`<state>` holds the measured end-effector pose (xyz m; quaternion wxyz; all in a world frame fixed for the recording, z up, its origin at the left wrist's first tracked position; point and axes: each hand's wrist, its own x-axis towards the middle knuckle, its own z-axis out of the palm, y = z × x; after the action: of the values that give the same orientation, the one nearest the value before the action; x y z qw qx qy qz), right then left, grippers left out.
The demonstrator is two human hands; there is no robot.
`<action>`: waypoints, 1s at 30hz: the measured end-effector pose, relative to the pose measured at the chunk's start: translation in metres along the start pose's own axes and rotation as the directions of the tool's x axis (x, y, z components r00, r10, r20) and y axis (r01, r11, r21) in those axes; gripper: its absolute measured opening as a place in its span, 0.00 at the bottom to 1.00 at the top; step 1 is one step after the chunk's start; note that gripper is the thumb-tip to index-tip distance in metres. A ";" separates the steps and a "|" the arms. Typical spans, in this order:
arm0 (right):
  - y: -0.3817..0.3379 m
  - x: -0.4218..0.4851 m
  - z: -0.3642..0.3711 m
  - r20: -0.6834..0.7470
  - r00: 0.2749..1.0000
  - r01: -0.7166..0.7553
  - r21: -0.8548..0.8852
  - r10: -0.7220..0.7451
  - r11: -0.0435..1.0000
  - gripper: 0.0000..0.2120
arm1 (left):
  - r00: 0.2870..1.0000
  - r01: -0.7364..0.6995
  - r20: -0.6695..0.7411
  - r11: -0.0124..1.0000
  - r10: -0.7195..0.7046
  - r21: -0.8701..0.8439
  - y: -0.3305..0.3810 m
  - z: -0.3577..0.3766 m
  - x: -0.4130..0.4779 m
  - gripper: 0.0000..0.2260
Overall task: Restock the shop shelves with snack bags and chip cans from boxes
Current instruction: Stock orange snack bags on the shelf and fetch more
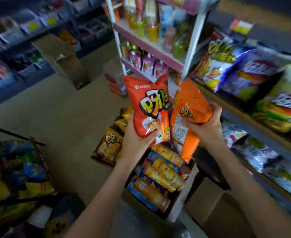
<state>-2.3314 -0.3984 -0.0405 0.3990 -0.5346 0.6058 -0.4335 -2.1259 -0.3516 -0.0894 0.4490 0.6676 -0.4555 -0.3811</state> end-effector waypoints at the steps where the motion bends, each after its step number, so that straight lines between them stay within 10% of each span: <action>1: -0.009 -0.004 -0.024 0.028 0.999 -0.035 0.030 0.034 0.999 0.38 | 1.000 -0.007 0.029 1.000 0.007 -0.006 0.016 0.010 -0.008 0.37; 9: -0.054 -0.039 -0.179 0.395 0.917 -0.200 0.346 0.051 0.917 0.34 | 0.976 0.035 0.218 0.997 -0.018 -0.074 0.112 0.057 -0.046 0.40; 14: -0.056 -0.068 -0.214 0.246 0.963 -0.185 0.303 0.111 0.935 0.23 | 0.934 0.059 0.357 0.990 -0.009 -0.128 0.146 0.056 -0.051 0.37; 24: -0.081 -0.092 -0.200 0.091 0.964 -0.265 0.335 0.248 0.904 0.38 | 0.784 -0.128 0.589 0.980 0.196 -0.154 0.186 0.040 -0.062 0.46; 30: -0.092 -0.090 -0.192 0.102 0.941 -0.335 0.420 0.323 0.843 0.48 | 0.811 -0.181 0.534 0.970 0.241 -0.164 0.201 0.041 -0.056 0.43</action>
<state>-2.4752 -0.2948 0.1074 0.5840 -0.3271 0.5718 -0.4744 -2.2330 -0.3455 0.0938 0.3733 0.4507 -0.6156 -0.5279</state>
